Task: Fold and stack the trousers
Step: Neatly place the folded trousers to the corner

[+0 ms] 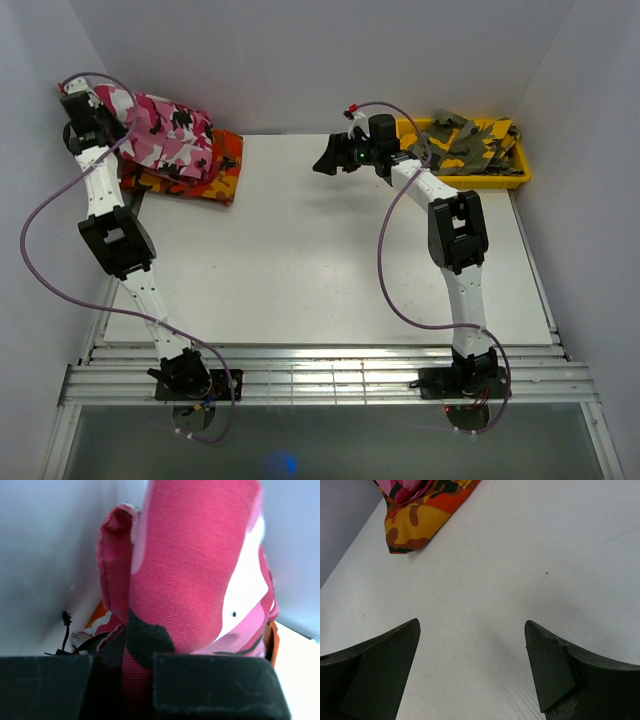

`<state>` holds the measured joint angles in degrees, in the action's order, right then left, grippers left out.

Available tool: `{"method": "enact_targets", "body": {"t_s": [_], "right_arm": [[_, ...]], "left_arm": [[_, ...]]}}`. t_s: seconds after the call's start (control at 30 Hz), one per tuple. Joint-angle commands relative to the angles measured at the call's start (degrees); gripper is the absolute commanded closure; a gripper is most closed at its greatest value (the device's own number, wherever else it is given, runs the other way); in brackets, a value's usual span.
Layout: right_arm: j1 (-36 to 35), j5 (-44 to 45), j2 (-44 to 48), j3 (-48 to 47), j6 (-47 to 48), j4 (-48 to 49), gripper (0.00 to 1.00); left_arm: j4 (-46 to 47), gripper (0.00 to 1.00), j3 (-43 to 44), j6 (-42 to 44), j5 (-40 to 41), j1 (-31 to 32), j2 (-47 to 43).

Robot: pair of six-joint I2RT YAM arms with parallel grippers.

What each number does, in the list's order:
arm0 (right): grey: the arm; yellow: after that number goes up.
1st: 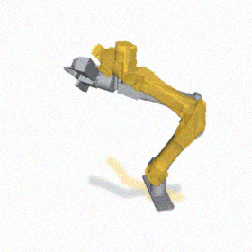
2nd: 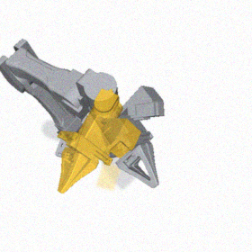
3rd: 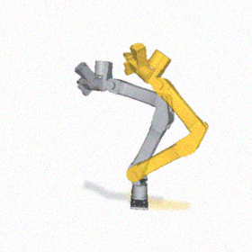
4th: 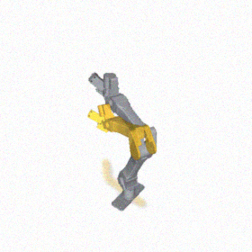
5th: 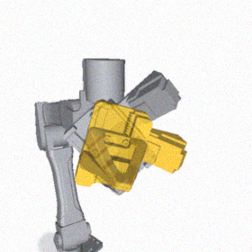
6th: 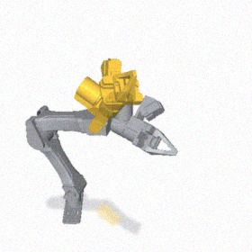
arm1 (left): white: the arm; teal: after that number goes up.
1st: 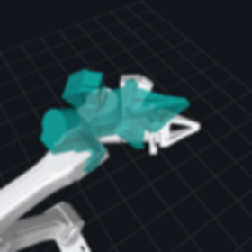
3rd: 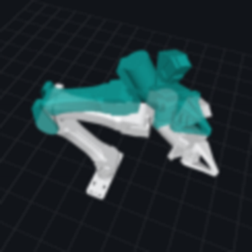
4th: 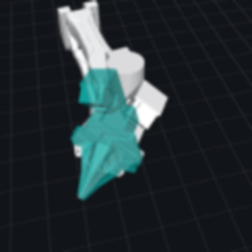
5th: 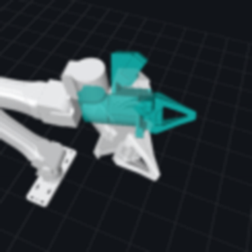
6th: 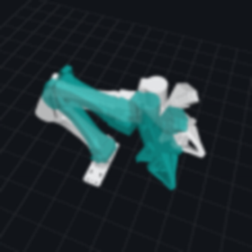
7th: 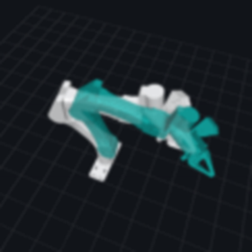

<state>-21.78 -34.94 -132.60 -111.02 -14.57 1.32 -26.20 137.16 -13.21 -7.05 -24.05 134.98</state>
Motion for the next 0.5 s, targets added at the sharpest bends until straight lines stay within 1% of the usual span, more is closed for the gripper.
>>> {"method": "enact_targets", "body": {"t_s": [0.0, 0.03, 0.07, 0.13, 0.2, 0.23, 0.27, 0.33, 0.4, 0.47], "right_arm": [[-0.28, -1.27, 1.02, 0.54, 0.86, -0.09, 0.1], [-0.28, -1.19, 1.11, 1.24, 1.29, -0.09, 0.1], [-0.28, -1.18, 1.2, 1.42, 1.47, -0.18, 0.1], [-0.28, -1.18, 1.2, 1.77, 1.73, -0.53, 0.1], [-0.28, -1.53, 1.29, 1.86, 1.82, -0.88, 0.1], [-0.28, -1.62, 1.37, 2.12, 1.82, -0.97, 0.1], [-0.37, -1.71, 1.64, 2.3, 1.91, -1.06, 0.1], [-0.37, -1.8, 2.25, 2.83, 2.09, -1.23, 0.1], [-0.28, -1.89, 3.39, 3.53, 2.87, -1.23, 0.1], [0.07, -1.89, 4.71, 4.32, 3.4, -3.43, 0.1]], "left_arm": [[8.52, 1.0, -0.22, 3.89, -3.57, 1.2, 2.39], [9.05, 1.0, -0.66, 4.51, -6.81, 1.2, 3.18], [9.23, 1.0, -0.32, 5.21, -8.14, 1.2, 4.93], [9.06, 1.0, -0.23, 5.91, -9.12, 1.46, 5.91], [9.06, 1.0, -1.37, 6.09, -9.83, 1.73, 4.86], [9.58, 1.0, -2.5, 6.09, -10.17, 1.9, 3.81], [10.8, 1.0, -4.95, 5.66, -10.53, 2.17, 0.76], [10.99, 1.0, -5.68, 5.57, -11.41, 3.39, -2.42], [9.33, 1.0, -3.24, 5.48, -11.41, 6.02, -6.63], [6.79, 1.0, -1.64, 5.3, -11.23, 8.57, -9.63]]}}
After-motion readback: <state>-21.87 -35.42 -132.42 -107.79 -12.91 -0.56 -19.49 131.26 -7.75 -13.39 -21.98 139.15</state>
